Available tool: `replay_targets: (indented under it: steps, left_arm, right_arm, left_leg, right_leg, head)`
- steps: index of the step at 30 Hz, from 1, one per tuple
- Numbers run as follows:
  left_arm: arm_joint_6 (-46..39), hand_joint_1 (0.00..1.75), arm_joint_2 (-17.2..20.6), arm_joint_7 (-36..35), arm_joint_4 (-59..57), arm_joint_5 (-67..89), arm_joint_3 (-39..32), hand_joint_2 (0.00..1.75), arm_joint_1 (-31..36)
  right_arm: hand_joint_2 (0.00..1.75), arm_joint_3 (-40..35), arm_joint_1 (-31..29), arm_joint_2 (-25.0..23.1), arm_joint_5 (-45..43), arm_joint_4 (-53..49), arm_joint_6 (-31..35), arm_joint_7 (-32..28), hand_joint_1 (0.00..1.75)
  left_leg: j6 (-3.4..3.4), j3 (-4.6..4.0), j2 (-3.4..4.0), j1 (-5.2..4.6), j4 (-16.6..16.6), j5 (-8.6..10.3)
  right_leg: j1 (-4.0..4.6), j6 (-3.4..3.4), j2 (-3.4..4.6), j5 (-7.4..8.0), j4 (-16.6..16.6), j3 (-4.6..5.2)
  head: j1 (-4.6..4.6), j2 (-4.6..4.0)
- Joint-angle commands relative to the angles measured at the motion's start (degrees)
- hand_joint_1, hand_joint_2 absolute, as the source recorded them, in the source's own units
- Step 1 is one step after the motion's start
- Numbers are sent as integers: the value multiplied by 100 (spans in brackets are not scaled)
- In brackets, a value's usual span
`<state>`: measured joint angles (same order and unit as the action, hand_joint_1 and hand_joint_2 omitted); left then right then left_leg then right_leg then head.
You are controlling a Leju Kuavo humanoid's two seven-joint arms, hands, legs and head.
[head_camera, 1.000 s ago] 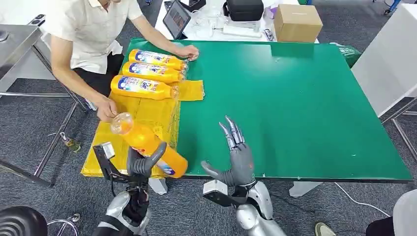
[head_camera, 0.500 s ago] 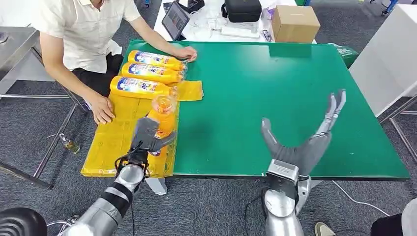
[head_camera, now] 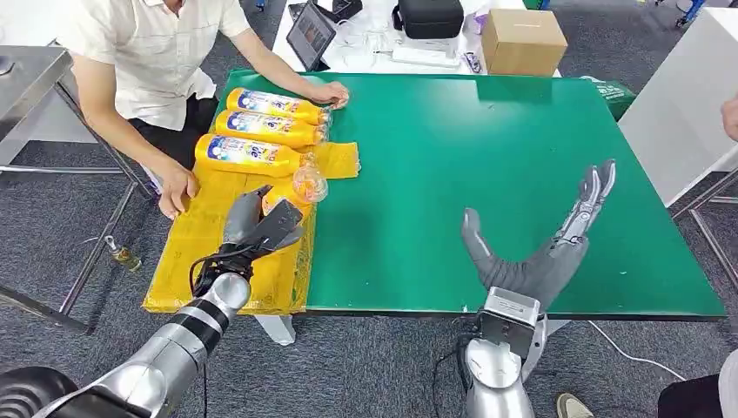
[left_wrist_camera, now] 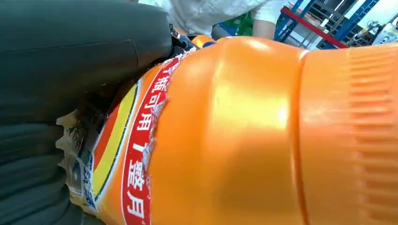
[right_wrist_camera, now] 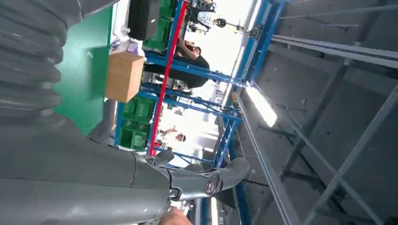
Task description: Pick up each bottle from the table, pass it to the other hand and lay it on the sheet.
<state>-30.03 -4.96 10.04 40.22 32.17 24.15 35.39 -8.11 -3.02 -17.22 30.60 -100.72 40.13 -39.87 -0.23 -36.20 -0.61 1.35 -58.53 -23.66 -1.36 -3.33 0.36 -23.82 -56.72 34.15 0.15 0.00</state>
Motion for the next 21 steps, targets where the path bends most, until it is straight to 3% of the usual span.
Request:
replay_targets:
  steps: [1, 5, 12, 13, 14, 15, 17, 18, 21]
  left_arm:
    - [1818, 175, -152, -1851, -1789, 2787, 1465, 175, 1322]
    - [2933, 175, -470, -2265, -2465, 3275, 1692, 175, 1531]
    - [2961, 175, -388, -2539, -2546, 3003, 1279, 175, 1563]
    - [2951, 164, -376, -2548, -2542, 3037, 1300, 175, 1597]
    - [2873, 166, -372, -2609, -2533, 3042, 1257, 175, 1622]
    - [2893, 145, -379, -2608, -2535, 3018, 1225, 175, 1649]
    - [3000, 143, -418, -2560, -2546, 2847, 1039, 175, 1674]
    - [3042, 115, -444, -2514, -2544, 2779, 967, 175, 1657]
    - [3076, 115, -479, -2441, -2538, 2694, 881, 175, 1624]
  right_arm:
    - [175, -459, -207, 444, -640, 701, -13, -13, 0]
    - [175, -574, -387, 447, -774, 1157, -13, -13, 0]
    - [175, -691, -440, 536, -1070, 1593, -13, -13, 0]
    - [175, -689, -425, 549, -1087, 1573, -13, -13, 0]
    - [175, -711, -408, 570, -1131, 1567, -13, -13, 0]
    - [175, -732, -404, 583, -1150, 1588, -13, -13, 0]
    - [175, -773, -415, 608, -1213, 1630, -13, -13, 0]
    - [175, -785, -424, 615, -1225, 1663, -13, -13, 0]
    - [175, -797, -436, 613, -1239, 1695, -13, -13, 0]
  left_leg:
    - [13, 18, -15, 9, -4, -4]
    - [18, 25, 0, 5, 4, -2]
    - [10, 36, 17, 5, 13, -5]
    - [10, 38, 17, 3, 15, -5]
    - [3, 15, 8, 4, 5, -1]
    - [6, 19, 6, 3, 5, -3]
    - [3, 6, 0, 6, 0, 0]
    - [4, 10, 0, 6, 1, -1]
    - [9, 19, 9, 5, 2, -3]
  right_leg:
    - [15, 23, -27, -8, 3, -30]
    - [12, 21, -12, 1, 15, -33]
    - [11, 17, 12, 4, 22, -39]
    - [9, 19, 15, 4, 21, -40]
    - [7, 9, 12, 6, 10, -19]
    - [7, 12, 8, 3, 9, -24]
    - [9, 10, 4, 5, 5, -10]
    - [10, 12, 2, 4, 5, -15]
    - [10, 15, 7, 3, 8, -22]
  head:
    - [0, 0]
    - [2, 0]
    - [2, 0]
    - [-2, 0]
    - [4, 0]
    - [0, 0]
    - [0, 0]
    - [0, 0]
    - [0, 0]
